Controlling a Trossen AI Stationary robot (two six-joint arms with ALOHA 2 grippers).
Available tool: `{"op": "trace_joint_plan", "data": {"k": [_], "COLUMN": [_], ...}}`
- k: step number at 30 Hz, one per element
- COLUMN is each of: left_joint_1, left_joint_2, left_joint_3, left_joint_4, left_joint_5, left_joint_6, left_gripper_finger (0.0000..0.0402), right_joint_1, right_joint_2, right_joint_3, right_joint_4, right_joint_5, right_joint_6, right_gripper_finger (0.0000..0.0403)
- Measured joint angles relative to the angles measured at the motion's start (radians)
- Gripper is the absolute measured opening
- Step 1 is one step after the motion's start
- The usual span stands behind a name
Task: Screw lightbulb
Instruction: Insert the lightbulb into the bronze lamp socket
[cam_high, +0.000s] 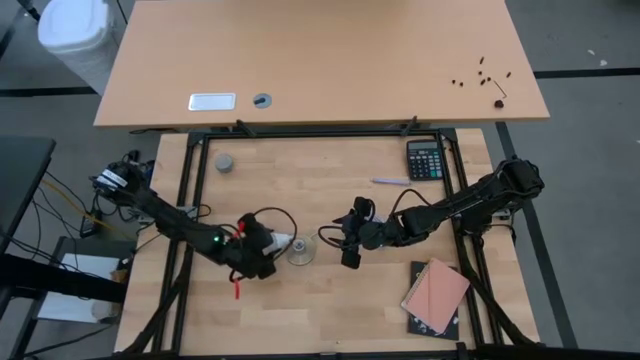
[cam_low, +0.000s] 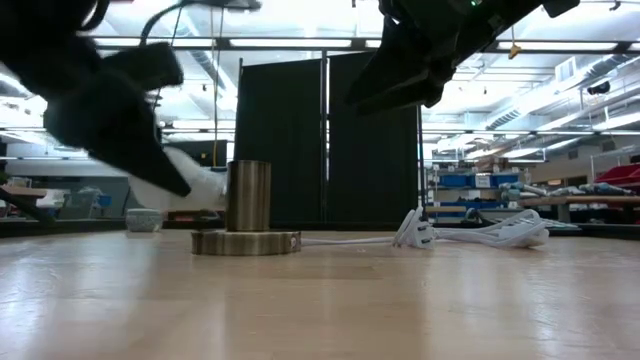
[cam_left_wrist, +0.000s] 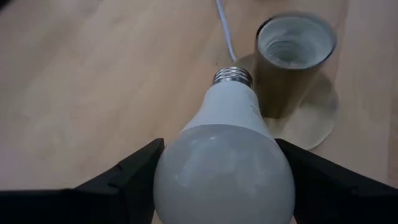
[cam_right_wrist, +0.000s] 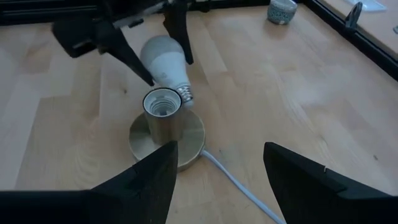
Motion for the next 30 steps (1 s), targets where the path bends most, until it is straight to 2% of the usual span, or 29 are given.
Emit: {"op": "trace_joint_plan", "data": {"k": [10, 25, 30], "left_joint_1": [0.000, 0.002, 0.041], "left_joint_2": [0.000, 0.000, 0.000], "left_joint_3": [0.198, 0.509, 0.562], "left_joint_4": [-0.381, -0.625, -0.633], "left_joint_5": [-0.004, 0.099, 0.171], "left_joint_6": [0.050, 0.309, 0.349], "left_gripper_finger": [0.0285, 0.0285, 0.0285], "right_joint_1": [0.000, 0.027, 0.023], "right_joint_2": [0.000, 0.000, 0.000], "right_joint_3": [0.001, 0.002, -0.015], "right_joint_4": [0.000, -0.007, 0.061], "right_joint_5": [0.000, 0.006, -0.075], "right_joint_6": [0.019, 0.018, 0.018], "right_gripper_finger": [0.0247, 0.0247, 0.0247]}}
